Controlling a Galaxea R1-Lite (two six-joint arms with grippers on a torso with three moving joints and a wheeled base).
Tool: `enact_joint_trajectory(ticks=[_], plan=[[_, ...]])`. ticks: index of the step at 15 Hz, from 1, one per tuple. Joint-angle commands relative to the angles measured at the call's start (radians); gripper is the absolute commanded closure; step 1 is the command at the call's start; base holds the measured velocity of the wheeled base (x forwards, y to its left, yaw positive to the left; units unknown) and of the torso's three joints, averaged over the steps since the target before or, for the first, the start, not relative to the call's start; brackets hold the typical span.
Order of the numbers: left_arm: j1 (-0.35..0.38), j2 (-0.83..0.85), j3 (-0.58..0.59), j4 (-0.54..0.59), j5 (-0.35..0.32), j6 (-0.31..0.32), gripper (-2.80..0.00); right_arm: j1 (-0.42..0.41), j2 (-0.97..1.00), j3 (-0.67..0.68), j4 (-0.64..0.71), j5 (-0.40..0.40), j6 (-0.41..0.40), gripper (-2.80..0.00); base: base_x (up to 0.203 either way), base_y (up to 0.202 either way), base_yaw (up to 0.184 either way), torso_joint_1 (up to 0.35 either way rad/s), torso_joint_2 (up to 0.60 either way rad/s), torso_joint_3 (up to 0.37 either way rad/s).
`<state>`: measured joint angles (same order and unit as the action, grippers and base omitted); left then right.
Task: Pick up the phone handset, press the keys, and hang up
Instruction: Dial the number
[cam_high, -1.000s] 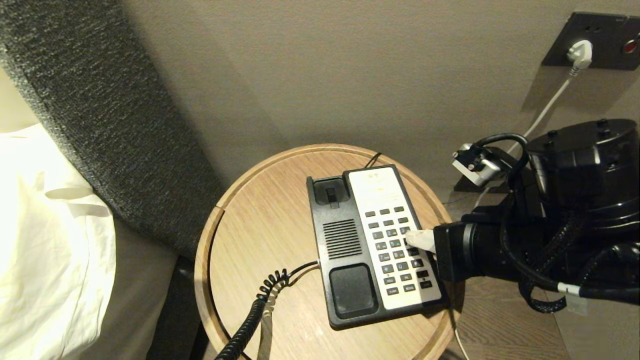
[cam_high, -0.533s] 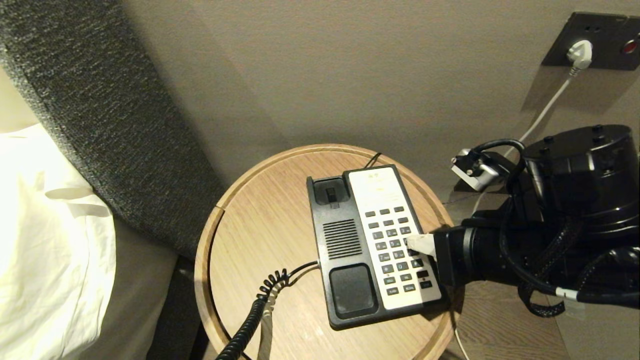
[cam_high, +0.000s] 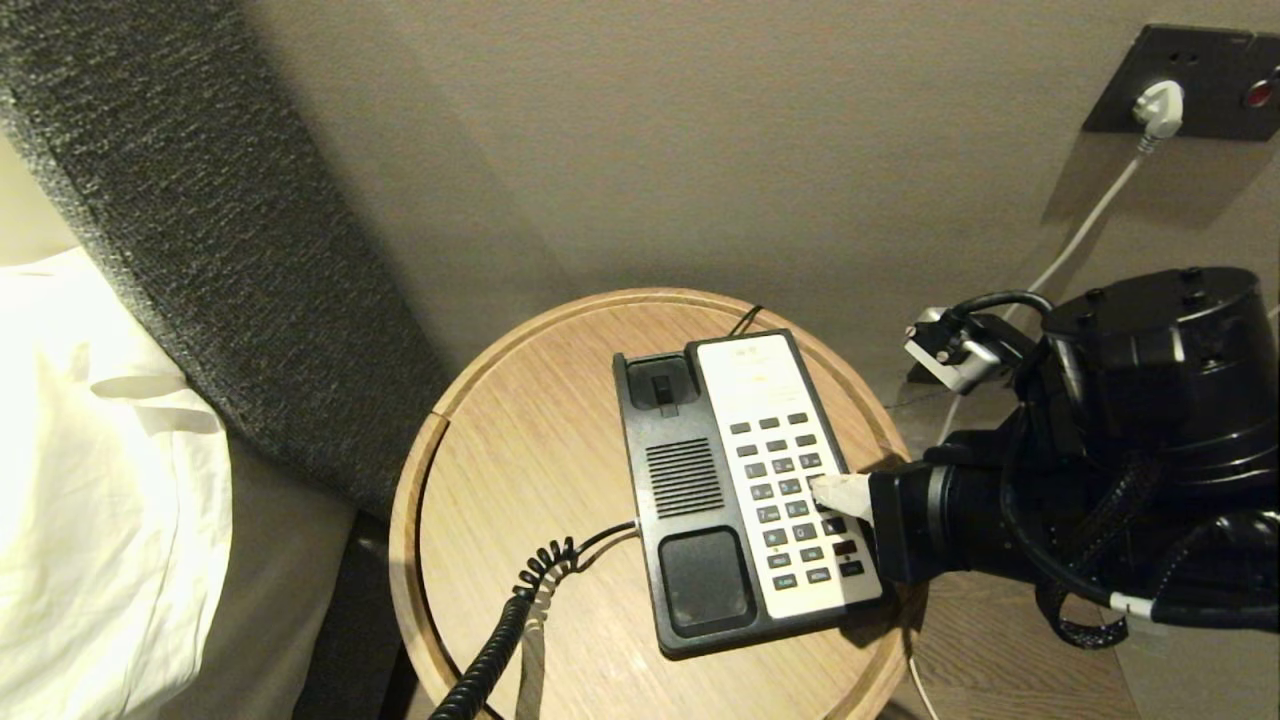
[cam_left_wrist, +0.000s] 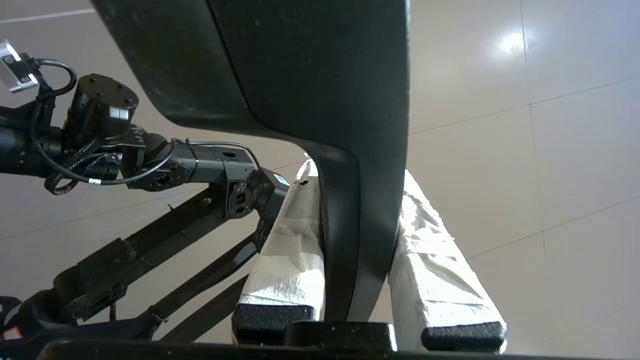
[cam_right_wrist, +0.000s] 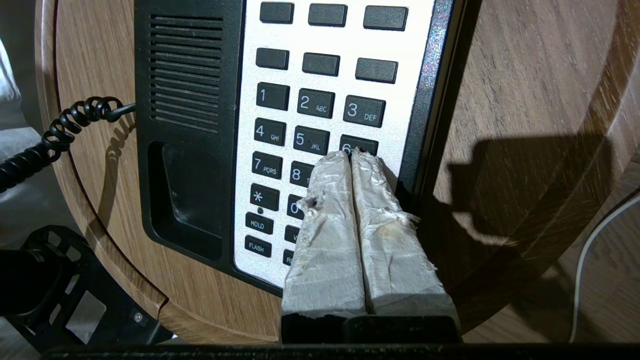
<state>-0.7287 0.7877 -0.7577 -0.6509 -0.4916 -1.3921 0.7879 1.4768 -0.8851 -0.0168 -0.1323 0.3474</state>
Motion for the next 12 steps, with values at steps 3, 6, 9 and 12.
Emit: enact_joint_trajectory(ticks=[3,6,9,12], plan=[[0.000,-0.007,0.006,-0.004,-0.002,-0.011,0.00,0.001,-0.026,-0.005,0.015,-0.001,0.002,0.00,0.000,0.000,0.000,0.000,0.00,0.000],[0.000,-0.010,0.006,-0.004,-0.002,-0.015,0.00,0.001,-0.040,-0.002,0.017,-0.001,0.004,0.00,0.000,0.000,0.000,0.000,0.00,0.000],[0.000,-0.010,0.004,-0.003,-0.002,-0.016,0.00,0.002,-0.046,0.005,0.017,-0.001,0.004,0.00,0.000,0.000,0.000,0.000,0.00,0.000],[0.000,-0.013,0.008,-0.003,-0.003,-0.016,0.00,0.002,-0.044,0.005,0.017,-0.001,0.002,0.00,0.000,0.000,0.000,0.000,0.00,0.000]])
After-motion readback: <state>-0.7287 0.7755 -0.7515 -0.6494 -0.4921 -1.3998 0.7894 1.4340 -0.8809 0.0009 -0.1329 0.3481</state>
